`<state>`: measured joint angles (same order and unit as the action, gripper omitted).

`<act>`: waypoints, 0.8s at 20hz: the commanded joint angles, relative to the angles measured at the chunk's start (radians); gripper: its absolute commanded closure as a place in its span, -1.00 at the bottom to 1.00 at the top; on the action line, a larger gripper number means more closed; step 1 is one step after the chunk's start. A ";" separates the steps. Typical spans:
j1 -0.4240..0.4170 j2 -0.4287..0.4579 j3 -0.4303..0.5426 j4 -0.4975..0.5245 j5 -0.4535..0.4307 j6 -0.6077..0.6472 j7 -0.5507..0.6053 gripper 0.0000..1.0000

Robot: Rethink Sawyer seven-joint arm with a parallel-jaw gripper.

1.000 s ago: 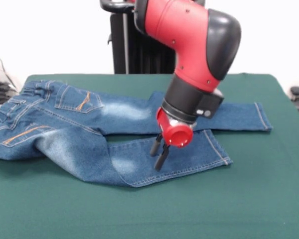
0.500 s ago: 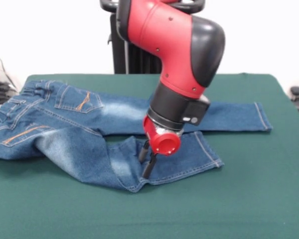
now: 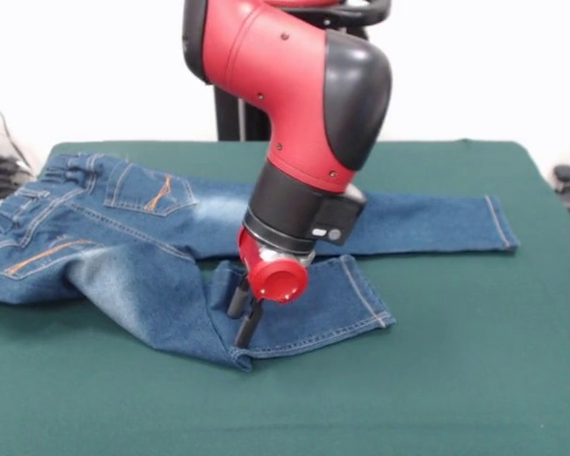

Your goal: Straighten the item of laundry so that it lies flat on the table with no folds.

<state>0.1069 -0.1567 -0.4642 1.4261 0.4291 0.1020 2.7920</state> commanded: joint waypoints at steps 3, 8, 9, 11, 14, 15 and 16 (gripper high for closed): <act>0.038 0.102 0.082 -0.136 0.024 0.062 0.067 -1.00; 0.094 0.174 0.022 -0.210 0.107 0.102 0.150 -1.00; 0.106 0.188 0.006 -0.226 0.126 0.117 0.167 -1.00; 0.131 0.215 -0.030 -0.254 0.164 0.150 0.206 -1.00; 0.154 0.247 -0.059 -0.288 0.211 0.179 0.243 -1.00; 0.161 0.259 -0.071 -0.300 0.226 0.189 0.253 -1.00; 0.166 0.269 -0.080 -0.310 0.240 0.196 0.260 -1.00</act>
<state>0.2075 -0.0200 -0.6158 1.2863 0.5419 0.1821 2.7920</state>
